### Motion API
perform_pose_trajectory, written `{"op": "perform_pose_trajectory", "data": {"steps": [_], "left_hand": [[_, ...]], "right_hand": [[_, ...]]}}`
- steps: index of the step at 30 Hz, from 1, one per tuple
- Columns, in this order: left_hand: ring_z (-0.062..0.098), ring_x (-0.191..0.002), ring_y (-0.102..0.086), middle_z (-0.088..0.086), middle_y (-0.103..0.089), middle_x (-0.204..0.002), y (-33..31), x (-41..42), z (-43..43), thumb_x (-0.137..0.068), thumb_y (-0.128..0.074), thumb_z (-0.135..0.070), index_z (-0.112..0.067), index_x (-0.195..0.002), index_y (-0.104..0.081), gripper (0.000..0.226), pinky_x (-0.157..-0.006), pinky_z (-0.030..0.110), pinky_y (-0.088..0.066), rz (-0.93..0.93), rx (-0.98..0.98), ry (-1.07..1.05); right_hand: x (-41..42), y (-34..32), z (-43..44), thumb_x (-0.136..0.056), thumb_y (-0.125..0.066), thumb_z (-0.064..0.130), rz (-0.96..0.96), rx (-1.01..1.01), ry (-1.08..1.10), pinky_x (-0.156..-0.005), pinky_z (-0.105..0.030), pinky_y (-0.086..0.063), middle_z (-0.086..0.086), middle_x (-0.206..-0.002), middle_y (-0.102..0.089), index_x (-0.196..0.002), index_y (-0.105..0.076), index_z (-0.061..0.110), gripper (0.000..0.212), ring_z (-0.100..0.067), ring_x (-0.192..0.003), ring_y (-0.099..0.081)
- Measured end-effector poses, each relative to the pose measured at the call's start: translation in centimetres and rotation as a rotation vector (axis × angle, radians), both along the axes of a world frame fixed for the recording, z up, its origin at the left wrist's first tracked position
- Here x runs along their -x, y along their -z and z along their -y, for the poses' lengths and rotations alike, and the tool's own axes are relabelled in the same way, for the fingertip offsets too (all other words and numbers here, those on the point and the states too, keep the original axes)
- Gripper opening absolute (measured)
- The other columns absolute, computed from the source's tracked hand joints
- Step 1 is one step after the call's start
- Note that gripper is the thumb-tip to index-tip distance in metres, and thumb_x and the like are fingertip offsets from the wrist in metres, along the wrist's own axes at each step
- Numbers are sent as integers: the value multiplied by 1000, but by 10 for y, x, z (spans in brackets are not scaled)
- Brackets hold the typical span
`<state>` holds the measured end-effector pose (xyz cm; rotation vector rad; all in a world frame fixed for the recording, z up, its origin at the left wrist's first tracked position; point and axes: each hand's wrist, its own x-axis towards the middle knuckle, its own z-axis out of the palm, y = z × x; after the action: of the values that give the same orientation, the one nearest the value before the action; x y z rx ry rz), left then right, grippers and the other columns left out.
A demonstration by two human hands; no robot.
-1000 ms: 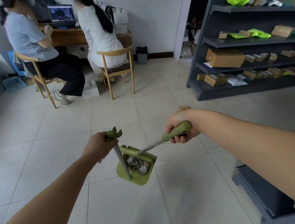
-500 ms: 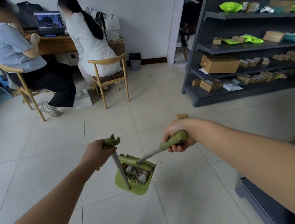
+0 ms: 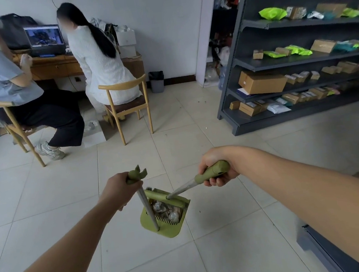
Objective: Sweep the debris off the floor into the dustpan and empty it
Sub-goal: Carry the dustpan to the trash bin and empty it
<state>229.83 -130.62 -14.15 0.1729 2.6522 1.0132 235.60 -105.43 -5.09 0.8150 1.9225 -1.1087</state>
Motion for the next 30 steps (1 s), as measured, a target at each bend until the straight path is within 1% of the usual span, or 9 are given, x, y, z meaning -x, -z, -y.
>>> {"op": "perform_pose_trajectory", "data": {"steps": [6, 12, 15, 20, 30], "left_hand": [[15, -34, -43, 5, -50, -53, -1, 32, -1, -87, -61, -26, -17, -78, -60, 13, -35, 22, -37, -7, -1, 5], [16, -35, -43, 6, -51, -53, 3, 62, -7, -86, -62, -27, -18, -78, -61, 13, -36, 22, -38, 2, -11, -2], [15, -33, -41, 5, -49, -51, 5, 77, -13, -87, -61, -25, -18, -78, -62, 11, -35, 23, -38, 0, -8, 2], [15, -30, -39, 5, -46, -49, 6, 109, -31, -87, -59, -23, -16, -80, -63, 10, -35, 23, -36, -5, 2, -1], [20, -34, -43, 6, -49, -49, 5, 181, -87, -86, -61, -25, -18, -76, -63, 12, -36, 25, -39, -23, 22, -10]], "right_hand": [[26, 1, 1, -94, -42, 13, -3, 7, 19, -33, -16, -36, -11, -65, -54, -92, -54, -4, 21, -10, -40, -45], [55, 3, 0, -94, -41, 13, -11, 2, 19, -33, -15, -37, -11, -67, -54, -89, -53, -4, 20, -10, -37, -46], [71, 7, -6, -94, -41, 12, -9, 7, 18, -33, -15, -37, -11, -67, -53, -88, -52, -3, 20, -10, -34, -46], [104, 12, -22, -94, -40, 12, 4, 13, -2, -32, -13, -36, -11, -67, -52, -86, -51, -3, 21, -9, -31, -45], [177, 11, -78, -95, -40, 14, -19, 11, -13, -33, -16, -37, -11, -67, -53, -87, -52, -3, 22, -9, -37, -46]]}}
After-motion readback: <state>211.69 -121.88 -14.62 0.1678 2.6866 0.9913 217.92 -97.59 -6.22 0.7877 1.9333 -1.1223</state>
